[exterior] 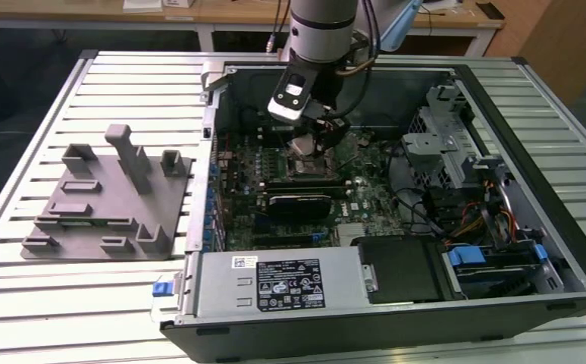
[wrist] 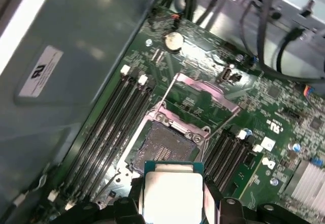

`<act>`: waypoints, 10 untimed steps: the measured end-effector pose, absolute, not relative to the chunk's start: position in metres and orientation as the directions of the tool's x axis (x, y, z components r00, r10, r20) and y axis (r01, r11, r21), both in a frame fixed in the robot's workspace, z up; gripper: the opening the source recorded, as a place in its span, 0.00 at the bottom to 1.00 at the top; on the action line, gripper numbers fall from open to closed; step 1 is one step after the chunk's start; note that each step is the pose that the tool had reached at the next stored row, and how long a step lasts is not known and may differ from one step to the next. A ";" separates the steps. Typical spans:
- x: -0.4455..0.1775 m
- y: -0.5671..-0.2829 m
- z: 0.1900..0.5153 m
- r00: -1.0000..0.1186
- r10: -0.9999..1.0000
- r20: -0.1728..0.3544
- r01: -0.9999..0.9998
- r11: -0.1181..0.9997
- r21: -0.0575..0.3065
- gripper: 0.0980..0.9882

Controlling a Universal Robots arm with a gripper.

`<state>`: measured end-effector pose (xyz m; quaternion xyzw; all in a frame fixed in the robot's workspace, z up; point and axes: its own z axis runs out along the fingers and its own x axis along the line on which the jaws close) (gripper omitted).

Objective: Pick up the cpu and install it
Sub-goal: 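Place the cpu into insertion slot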

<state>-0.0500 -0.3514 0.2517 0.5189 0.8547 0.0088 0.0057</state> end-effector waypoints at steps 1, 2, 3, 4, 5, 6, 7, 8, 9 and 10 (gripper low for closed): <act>-0.050 -0.351 0.252 -0.445 0.895 -0.001 0.895 0.445 0.021 0.51; -0.050 -0.351 0.252 -0.429 0.903 -0.001 0.903 0.429 0.021 0.51; -0.050 -0.351 0.251 -0.413 0.911 -0.001 0.911 0.413 0.021 0.51; -0.050 -0.351 0.251 -0.397 0.918 -0.001 0.918 0.397 0.021 0.51; -0.050 -0.351 0.251 -0.382 0.924 -0.001 0.924 0.382 0.021 0.51; -0.050 -0.351 0.251 -0.366 0.930 -0.001 0.930 0.366 0.021 0.51; -0.050 -0.351 0.251 -0.352 0.936 -0.001 0.936 0.352 0.021 0.51; -0.050 -0.351 0.251 -0.337 0.941 -0.001 0.941 0.337 0.021 0.51; -0.050 -0.351 0.250 -0.322 0.947 -0.001 0.947 0.322 0.021 0.51; -0.050 -0.351 0.250 -0.307 0.952 -0.001 0.951 0.307 0.021 0.51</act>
